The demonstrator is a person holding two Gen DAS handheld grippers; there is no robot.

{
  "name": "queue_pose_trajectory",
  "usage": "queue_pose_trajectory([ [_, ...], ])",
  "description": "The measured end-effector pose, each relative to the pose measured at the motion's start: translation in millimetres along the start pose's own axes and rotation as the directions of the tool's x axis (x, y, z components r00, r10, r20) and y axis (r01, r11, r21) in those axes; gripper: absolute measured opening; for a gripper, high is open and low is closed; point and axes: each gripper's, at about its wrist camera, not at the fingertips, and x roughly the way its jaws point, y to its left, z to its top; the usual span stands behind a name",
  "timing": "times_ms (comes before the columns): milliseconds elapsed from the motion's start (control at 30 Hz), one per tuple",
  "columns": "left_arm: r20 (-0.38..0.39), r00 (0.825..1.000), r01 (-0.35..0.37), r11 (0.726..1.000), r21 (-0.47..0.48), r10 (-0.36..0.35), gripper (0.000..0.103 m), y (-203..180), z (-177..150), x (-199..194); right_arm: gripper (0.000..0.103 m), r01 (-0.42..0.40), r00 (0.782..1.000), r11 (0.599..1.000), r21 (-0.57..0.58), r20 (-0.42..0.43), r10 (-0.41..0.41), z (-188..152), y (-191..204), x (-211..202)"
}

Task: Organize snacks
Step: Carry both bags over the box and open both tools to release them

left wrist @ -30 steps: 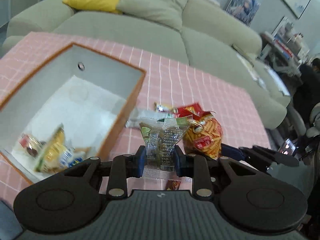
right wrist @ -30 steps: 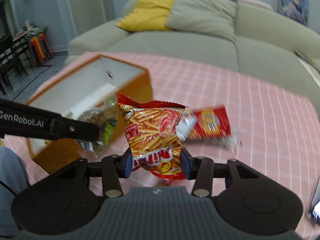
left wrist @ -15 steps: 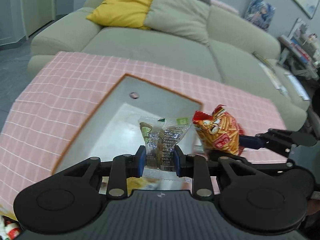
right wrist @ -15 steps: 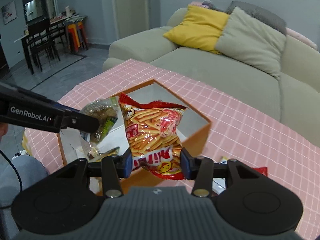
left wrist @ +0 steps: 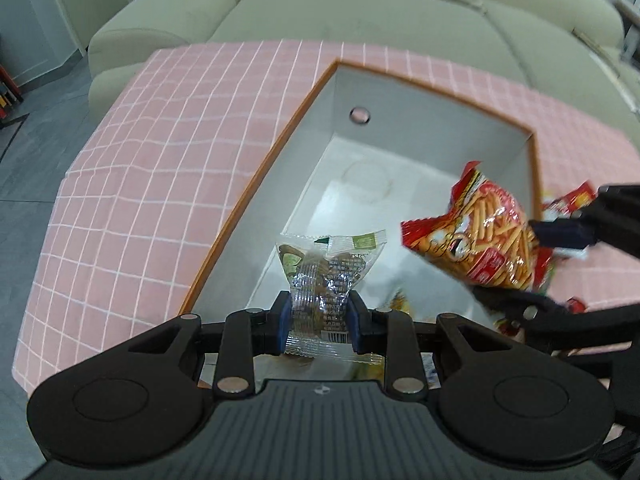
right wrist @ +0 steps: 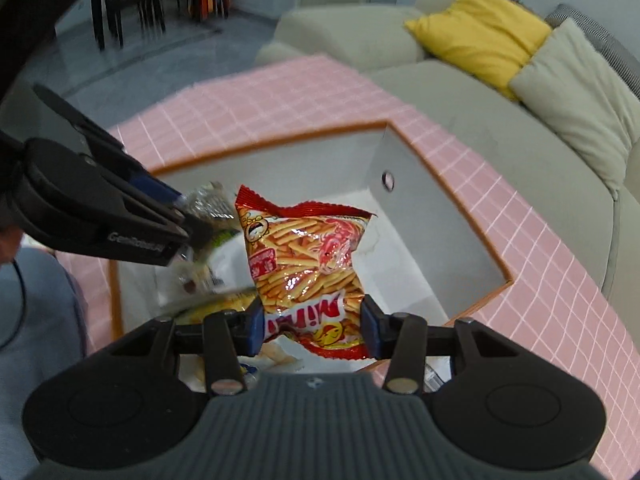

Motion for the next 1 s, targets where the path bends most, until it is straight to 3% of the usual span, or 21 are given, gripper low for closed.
queue_pose_trajectory([
  [200,-0.054,0.998,-0.020,1.000,0.019,0.021,0.032,0,1,21,0.044,0.012,0.994,1.000,-0.027,-0.105,-0.014,5,-1,36],
  [467,-0.068,0.996,-0.047,0.996,0.070,0.052,0.032,-4,6,34,0.045,0.001,0.975,0.998,-0.055,-0.220,-0.013,11,0,70],
  [600,-0.071,0.995,-0.058,0.994,0.097,0.065,0.032,-7,12,43,0.045,0.017,0.972,0.997,-0.080,-0.233,-0.035,12,3,74],
  [1000,-0.119,0.988,-0.079,0.987,0.142,0.096,0.032,-9,13,64,0.046,-0.048,0.951,0.990,-0.131,-0.308,0.005,8,9,85],
])
